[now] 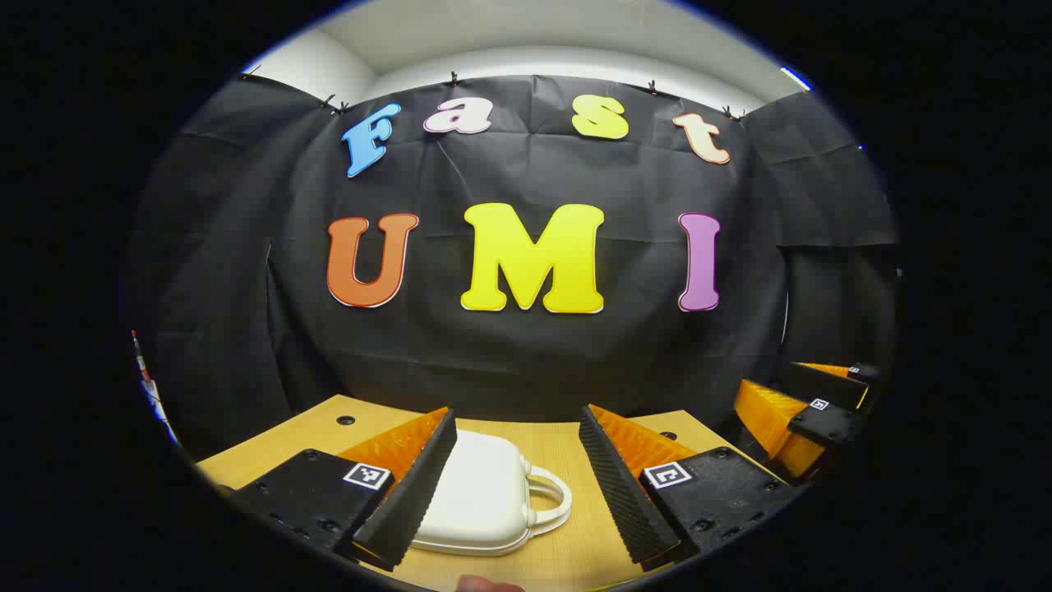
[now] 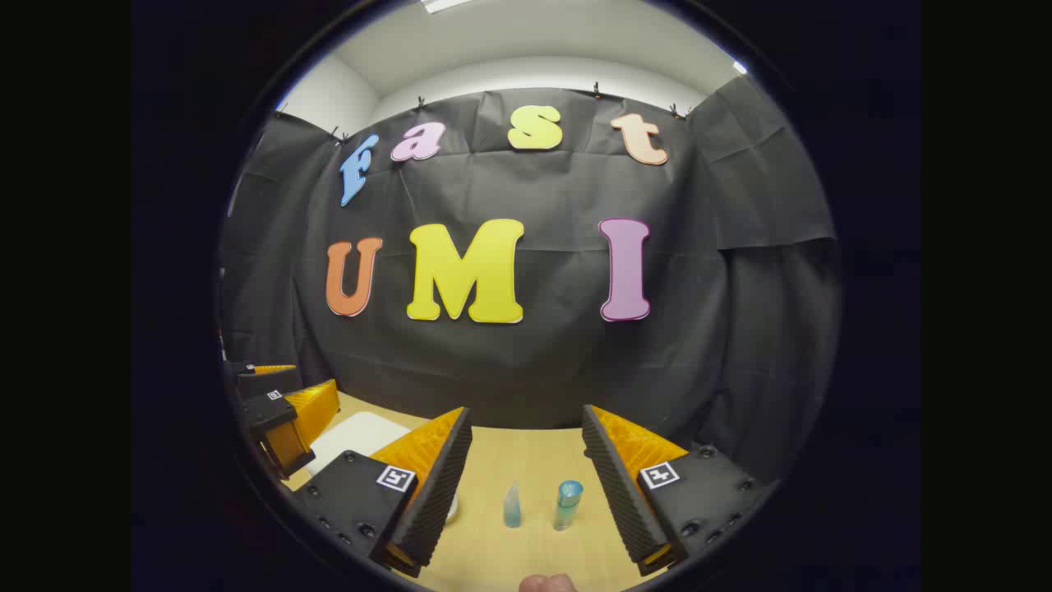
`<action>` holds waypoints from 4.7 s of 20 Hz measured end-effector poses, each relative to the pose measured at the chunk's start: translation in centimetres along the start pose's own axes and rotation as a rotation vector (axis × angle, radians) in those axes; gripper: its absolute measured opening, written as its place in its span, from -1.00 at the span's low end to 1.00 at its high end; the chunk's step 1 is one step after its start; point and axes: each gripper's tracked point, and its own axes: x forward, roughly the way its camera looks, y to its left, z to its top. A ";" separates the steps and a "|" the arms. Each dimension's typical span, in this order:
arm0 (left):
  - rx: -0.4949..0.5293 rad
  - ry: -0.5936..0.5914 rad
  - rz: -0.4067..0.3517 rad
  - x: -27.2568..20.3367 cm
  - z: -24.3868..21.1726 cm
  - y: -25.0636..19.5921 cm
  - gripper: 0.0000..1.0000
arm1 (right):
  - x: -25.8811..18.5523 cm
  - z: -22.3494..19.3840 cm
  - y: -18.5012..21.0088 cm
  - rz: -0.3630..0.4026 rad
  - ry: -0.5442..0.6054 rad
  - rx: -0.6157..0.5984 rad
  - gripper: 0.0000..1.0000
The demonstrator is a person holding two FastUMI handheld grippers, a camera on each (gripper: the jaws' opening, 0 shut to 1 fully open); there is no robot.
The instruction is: First open the suitcase, pack the skin care products into it, and then close the suitcase.
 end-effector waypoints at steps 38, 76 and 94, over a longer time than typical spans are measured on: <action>0.926 0.522 -0.219 8.2 -23.6 -3.9 0.86 | 1.5 -7.2 -17.5 -0.158 0.181 -0.063 0.61; -0.264 0.354 0.178 9.5 -18.6 42.1 -0.92 | 0.2 -2.2 5.2 -0.034 0.163 -0.187 0.60; -0.053 0.297 0.222 7.2 -14.1 33.8 0.82 | 0.2 -4.0 2.4 -0.038 0.184 -0.142 0.60</action>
